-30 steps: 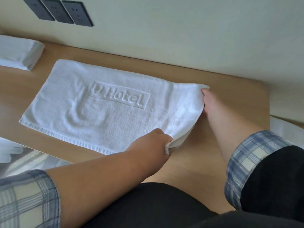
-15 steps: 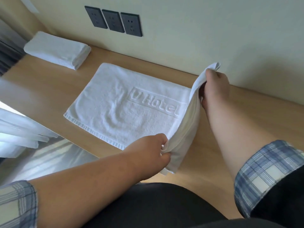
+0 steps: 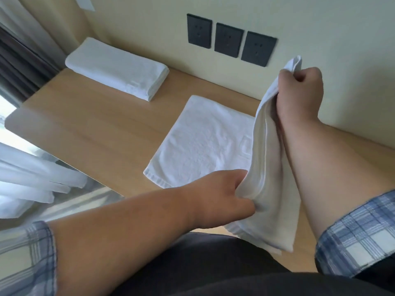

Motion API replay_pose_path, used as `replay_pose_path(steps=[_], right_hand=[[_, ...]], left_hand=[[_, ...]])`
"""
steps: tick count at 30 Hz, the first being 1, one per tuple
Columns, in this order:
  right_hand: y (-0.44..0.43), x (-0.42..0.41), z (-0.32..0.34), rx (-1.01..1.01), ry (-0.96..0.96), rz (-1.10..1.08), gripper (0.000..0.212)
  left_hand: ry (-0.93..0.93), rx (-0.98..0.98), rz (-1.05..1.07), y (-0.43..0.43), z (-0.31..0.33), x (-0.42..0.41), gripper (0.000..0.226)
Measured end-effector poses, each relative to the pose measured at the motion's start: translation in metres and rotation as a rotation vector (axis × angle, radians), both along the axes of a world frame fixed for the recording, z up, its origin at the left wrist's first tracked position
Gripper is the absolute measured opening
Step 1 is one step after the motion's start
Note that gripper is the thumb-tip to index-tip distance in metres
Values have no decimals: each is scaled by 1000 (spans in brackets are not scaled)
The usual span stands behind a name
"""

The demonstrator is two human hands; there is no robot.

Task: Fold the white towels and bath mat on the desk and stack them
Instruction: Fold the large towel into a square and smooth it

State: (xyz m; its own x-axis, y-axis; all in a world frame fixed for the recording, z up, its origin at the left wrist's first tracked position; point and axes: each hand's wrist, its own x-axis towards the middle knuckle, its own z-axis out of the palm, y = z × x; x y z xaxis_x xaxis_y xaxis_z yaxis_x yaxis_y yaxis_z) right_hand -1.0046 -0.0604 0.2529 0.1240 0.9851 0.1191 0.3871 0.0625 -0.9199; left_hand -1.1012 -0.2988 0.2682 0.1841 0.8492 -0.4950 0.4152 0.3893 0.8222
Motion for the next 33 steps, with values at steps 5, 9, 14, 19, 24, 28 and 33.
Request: replay_pose_path(steps=[5,9,14,19,24,28,33], right_hand=[[8,-90,-7,51,-110,41,17],[11,-162,-46,27,-232,87,22],[17,-226,-127,-126,-420,190,11],[20,-245,-169,-223,-561,265,20],[9,-232,-156,-368,-473,411,36],[-9,-168,-135,-311,-407,349,37],[-40,-51,-137,-244,-813,355,33]], left_hand=[[-114,-25,37,0,-7,-85,30],[-77,-56,180,-3,-38,-146,34],[41,-167,354,-5,-106,-202,44],[232,-319,394,-9,-160,-231,24],[338,-361,332,-4,-174,-232,27],[519,-241,218,-3,-160,-227,54],[345,88,-233,28,-137,-193,37]])
